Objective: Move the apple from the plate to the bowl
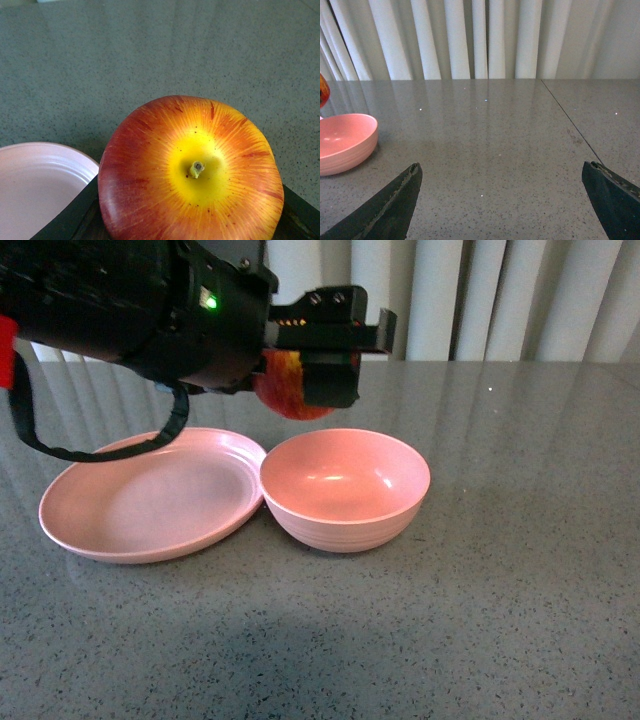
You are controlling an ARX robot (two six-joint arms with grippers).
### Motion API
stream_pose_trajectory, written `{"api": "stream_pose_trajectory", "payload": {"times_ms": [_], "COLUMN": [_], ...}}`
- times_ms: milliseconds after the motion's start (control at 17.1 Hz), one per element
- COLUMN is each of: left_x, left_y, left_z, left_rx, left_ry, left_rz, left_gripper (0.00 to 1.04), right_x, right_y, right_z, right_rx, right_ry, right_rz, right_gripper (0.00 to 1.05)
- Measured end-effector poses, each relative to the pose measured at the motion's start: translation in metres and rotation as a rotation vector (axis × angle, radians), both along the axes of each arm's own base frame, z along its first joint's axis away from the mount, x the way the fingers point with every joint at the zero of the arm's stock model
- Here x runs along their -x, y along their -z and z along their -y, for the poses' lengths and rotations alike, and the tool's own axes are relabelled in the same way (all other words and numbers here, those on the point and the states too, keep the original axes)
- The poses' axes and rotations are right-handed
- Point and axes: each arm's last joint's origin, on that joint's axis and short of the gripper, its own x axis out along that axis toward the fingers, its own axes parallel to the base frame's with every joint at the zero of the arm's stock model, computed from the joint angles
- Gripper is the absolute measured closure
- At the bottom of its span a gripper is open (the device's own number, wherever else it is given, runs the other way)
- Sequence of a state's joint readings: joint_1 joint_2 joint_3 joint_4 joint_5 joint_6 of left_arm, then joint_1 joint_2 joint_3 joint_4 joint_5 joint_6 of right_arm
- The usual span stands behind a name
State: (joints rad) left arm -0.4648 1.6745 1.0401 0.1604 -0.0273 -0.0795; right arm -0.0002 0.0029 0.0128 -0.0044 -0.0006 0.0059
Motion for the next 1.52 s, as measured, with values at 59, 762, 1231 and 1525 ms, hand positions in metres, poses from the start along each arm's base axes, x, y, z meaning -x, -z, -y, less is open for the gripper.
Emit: {"api": "stream_pose_trajectory", "payload": {"times_ms": [59, 762, 1231, 1525], "left_x": [-0.001, -0.011, -0.017, -0.018], "left_y": [0.006, 0.049, 0.046, 0.045], "left_z": [0.005, 0.032, 0.032, 0.032], "left_rx": [-0.009, -0.080, -0.056, -0.051], "left_ry": [0.012, 0.065, 0.061, 0.064], "left_rz": [-0.019, -0.167, -0.193, -0.191], "left_gripper": [0.37, 0.37, 0.19, 0.07], "right_x": [0.000, 0.000, 0.000, 0.000], "right_y": [0.000, 0.000, 0.000, 0.000], "right_z": [0.000, 0.000, 0.000, 0.000], "right_rx": [0.000, 0.000, 0.000, 0.000], "right_ry": [0.000, 0.000, 0.000, 0.000], "right_rz": [0.000, 0.000, 0.000, 0.000], "right_gripper": [0.07, 0.07, 0.07, 0.07]}}
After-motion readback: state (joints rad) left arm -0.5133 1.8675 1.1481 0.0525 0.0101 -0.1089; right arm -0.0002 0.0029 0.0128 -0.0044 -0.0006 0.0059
